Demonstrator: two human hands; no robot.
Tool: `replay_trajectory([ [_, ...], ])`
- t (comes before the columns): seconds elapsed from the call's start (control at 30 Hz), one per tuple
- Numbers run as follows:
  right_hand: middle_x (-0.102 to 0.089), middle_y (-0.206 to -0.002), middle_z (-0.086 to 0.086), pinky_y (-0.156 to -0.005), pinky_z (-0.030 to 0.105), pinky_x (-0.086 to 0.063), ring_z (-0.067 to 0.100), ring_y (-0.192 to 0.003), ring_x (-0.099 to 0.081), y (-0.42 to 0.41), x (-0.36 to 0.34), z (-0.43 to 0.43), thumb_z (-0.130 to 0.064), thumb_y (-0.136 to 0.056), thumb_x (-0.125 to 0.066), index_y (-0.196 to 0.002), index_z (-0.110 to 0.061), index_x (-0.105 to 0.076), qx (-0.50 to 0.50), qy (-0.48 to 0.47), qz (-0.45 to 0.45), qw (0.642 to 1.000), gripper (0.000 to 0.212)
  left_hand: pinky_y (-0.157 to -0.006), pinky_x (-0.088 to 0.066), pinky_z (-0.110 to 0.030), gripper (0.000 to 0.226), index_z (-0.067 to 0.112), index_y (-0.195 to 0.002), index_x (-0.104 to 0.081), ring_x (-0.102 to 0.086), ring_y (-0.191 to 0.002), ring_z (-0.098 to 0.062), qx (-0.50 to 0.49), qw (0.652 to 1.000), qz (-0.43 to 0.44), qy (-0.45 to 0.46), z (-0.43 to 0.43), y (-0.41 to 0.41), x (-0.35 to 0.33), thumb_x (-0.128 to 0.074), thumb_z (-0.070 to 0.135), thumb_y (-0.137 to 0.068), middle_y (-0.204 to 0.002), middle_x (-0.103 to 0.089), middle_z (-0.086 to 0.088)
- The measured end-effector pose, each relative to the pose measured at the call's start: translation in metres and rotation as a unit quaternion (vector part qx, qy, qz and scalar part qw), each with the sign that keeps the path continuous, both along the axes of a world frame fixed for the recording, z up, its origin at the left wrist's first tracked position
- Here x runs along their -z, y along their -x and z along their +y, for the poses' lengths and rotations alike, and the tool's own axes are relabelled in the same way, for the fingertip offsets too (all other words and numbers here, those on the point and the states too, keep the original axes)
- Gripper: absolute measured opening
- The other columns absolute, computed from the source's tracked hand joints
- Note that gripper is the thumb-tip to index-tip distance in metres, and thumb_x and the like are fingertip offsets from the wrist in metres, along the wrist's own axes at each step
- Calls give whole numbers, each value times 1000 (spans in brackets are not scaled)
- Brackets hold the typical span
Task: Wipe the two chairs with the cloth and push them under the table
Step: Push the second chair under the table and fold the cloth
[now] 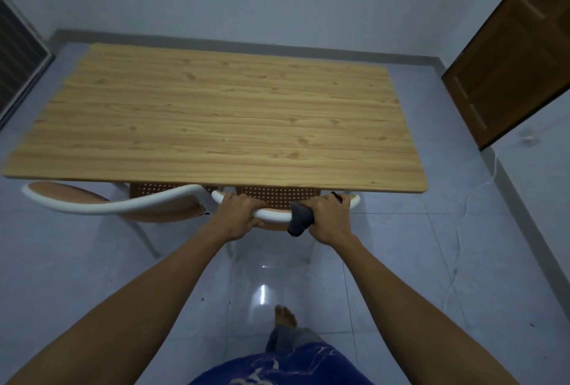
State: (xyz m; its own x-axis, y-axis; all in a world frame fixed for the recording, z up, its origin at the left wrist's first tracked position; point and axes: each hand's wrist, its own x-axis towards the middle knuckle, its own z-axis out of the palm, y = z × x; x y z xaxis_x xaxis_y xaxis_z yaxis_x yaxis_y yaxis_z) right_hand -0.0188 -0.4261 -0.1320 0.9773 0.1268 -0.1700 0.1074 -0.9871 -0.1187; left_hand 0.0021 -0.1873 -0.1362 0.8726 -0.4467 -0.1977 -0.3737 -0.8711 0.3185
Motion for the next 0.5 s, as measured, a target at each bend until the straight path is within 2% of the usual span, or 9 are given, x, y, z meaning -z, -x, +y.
replay_trajectory([
  [0.17, -68, -102, -9, -102, 47, -25, 22, -107, -54, -12, -3, 1, -25, -79, -68, -114, -41, -67, -2, 9, 11, 1000, 39, -106, -23, -44, 47, 29, -130, -58, -54, -118, -20, -6, 1000, 18, -7, -1, -13, -5, -67, 40, -85, -125, -65, 6],
  [0.5, -67, -109, -10, -100, 47, -24, 21, -108, -53, -14, -2, 2, -29, -78, -70, -120, -40, -64, -13, 33, 2, 999, 44, -109, -12, -41, 52, 31, -134, -55, -50, -123, -20, -30, 998, 56, 9, -1, -17, -4, -68, 42, -84, -130, -62, 4],
])
